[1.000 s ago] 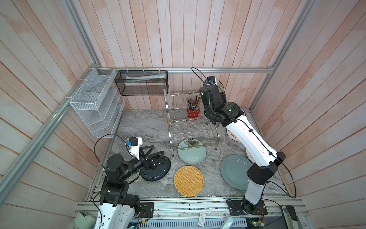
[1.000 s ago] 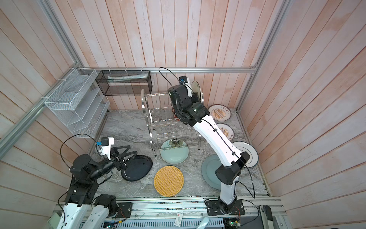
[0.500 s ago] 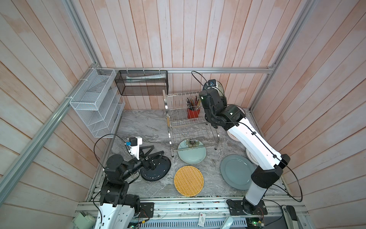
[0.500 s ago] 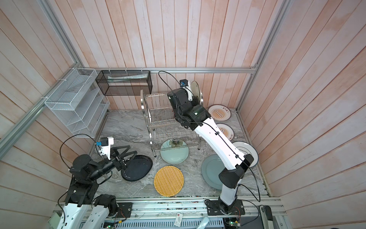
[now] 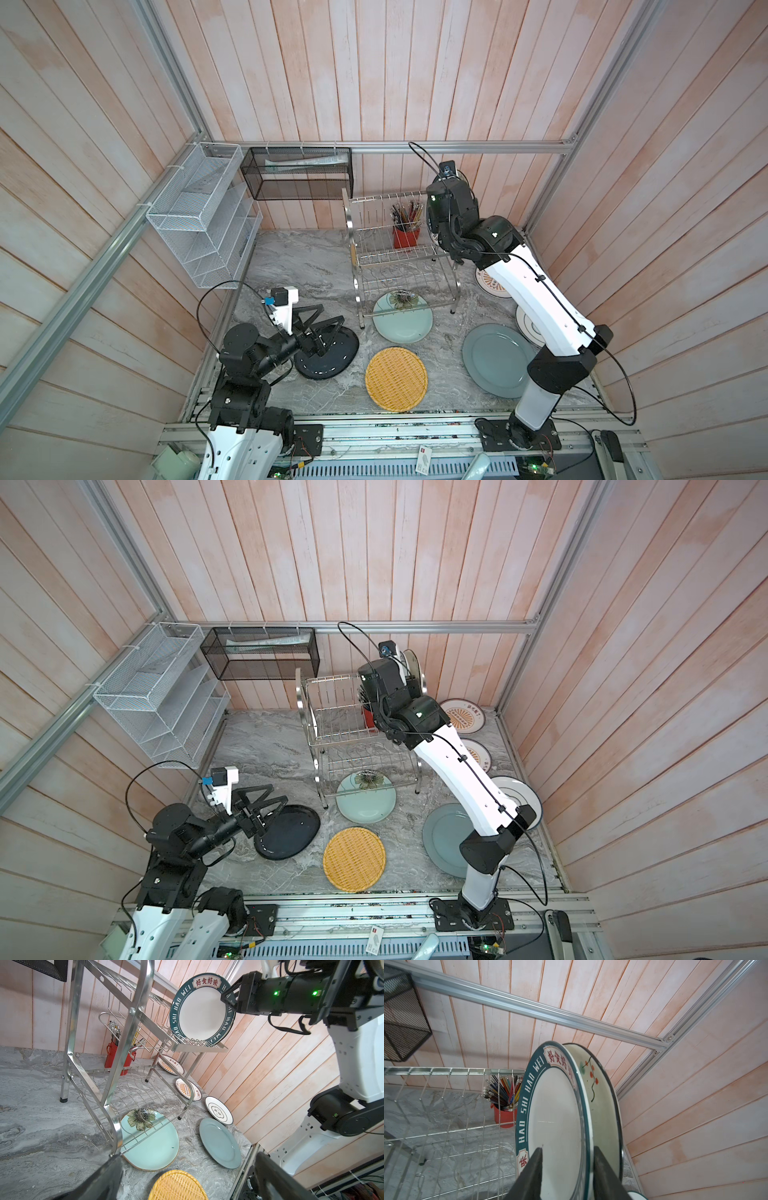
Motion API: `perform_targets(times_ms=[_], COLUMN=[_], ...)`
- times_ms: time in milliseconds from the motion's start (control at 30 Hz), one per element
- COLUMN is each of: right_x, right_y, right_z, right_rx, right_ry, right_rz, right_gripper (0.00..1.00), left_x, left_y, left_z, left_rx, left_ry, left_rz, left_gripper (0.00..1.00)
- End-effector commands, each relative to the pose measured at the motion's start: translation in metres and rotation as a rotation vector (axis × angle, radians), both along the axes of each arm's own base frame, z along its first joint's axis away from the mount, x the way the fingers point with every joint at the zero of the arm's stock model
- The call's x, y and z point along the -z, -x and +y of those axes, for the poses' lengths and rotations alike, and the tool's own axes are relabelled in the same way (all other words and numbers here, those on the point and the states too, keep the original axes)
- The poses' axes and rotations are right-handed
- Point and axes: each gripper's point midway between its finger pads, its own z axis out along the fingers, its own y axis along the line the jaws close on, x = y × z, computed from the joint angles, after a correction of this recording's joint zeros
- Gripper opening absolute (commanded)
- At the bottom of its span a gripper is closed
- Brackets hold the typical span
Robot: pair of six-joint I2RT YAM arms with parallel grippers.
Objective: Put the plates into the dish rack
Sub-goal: 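Open the right gripper and draw it back toward the table front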
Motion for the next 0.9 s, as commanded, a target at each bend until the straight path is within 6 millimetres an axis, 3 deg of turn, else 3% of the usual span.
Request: perform_targets(times_ms=[0,233,400,467,667,867], right_x=[-0.016,-0.048,-0.048,-0.039,0.016,0.078], right_y=[0.006,0.037,0.086,0.104,0.146,0.167], right_z=[0.000,0.008,0.004,-0.004,-0.012,-0.013], right_rx=[-0.028,-0.149,-0.264,-0.310,-0.461,-0.519], right_ry=[-0.020,-0.114,-0.209,-0.268,-0.405,-0.481], right_rz=[-0.019,-0.077,-0.147,-0.152,-0.064,0.030], right_gripper=[0.46,0.61,0.76,0.80,0.87,0.95], left_x=[0.005,0.035,0.095,0.115,0.144,0.182], left_y=[-0.007,-0.031,-0.040,-0.036,-0.014,0.002], left_z=[0.003,0.014,0.038,0.051,0.094,0.105], left_rx=[-0.026,-0.165,-0.365,-0.455,-0.736,-0.846], left_ry=[-0.005,-0.045,0.009,0.025,0.116,0.186], left_rz=[0.021,0.187,0.507,0.604,0.732,0.876], left_gripper=[1.00,1.00,1.00,1.00,1.00,1.00])
